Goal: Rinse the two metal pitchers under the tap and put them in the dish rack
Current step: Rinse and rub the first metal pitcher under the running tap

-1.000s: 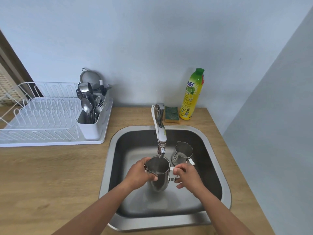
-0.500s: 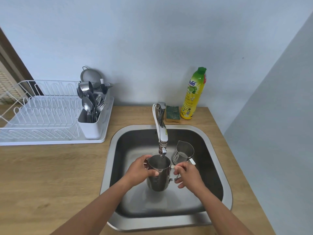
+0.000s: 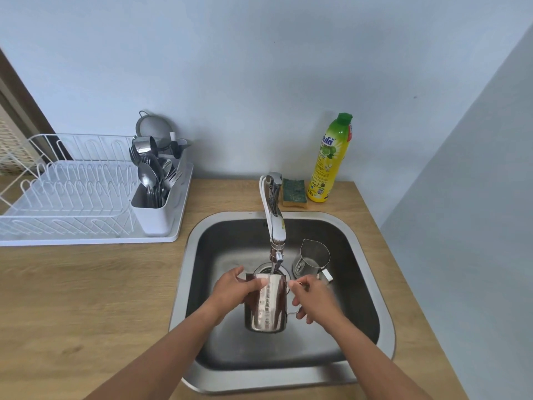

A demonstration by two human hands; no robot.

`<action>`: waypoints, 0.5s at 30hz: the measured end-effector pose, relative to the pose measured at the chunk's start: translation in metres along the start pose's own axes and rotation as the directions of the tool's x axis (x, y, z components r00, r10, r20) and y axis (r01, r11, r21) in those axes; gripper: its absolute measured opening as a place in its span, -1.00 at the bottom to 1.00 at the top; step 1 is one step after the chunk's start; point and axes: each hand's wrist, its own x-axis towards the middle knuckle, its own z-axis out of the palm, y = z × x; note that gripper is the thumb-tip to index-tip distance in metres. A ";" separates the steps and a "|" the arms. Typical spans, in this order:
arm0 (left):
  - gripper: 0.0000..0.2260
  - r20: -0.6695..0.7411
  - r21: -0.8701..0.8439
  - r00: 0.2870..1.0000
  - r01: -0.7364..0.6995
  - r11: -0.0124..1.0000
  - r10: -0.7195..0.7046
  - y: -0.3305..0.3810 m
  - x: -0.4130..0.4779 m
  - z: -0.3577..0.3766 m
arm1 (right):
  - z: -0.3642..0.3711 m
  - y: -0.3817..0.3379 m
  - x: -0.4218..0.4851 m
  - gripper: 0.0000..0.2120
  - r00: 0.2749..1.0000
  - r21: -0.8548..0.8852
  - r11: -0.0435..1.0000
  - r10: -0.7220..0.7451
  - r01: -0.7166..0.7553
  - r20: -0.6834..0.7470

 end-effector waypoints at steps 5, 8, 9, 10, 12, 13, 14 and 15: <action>-0.42 0.047 -0.040 0.996 0.074 0.996 -0.072 0.003 0.001 0.001 | 0.000 -0.002 0.007 -0.76 0.999 0.019 0.999 0.047 -0.048 0.019; -0.50 0.007 -0.038 0.992 0.127 0.991 -0.127 0.002 0.004 0.001 | -0.002 -0.005 0.010 -0.72 0.995 0.101 0.991 0.090 -0.093 0.040; -0.49 0.004 -0.041 0.989 0.147 0.988 -0.147 0.001 0.006 0.001 | -0.002 -0.007 0.010 -0.71 0.994 0.120 0.987 0.100 -0.105 0.049; -0.48 0.004 -0.045 0.987 0.163 0.986 -0.163 0.001 0.007 0.000 | -0.003 -0.009 0.010 -0.70 0.992 0.133 0.984 0.109 -0.116 0.062; -0.45 0.008 -0.048 0.981 0.196 0.979 -0.196 0.000 0.010 0.000 | -0.004 -0.013 0.012 -0.70 0.986 0.139 0.980 0.132 -0.145 0.097; -0.43 0.004 -0.044 0.978 0.208 0.977 -0.208 0.002 0.010 0.000 | -0.005 -0.014 0.012 -0.72 0.982 0.138 0.977 0.147 -0.163 0.117; -0.42 -0.004 -0.029 0.977 0.215 0.976 -0.215 0.003 0.009 -0.001 | -0.005 -0.015 0.014 -0.74 0.977 0.136 0.974 0.165 -0.184 0.136; -0.42 -0.009 -0.011 0.974 0.225 0.974 -0.225 0.004 0.009 -0.001 | -0.005 -0.016 0.015 -0.77 0.971 0.134 0.969 0.186 -0.207 0.152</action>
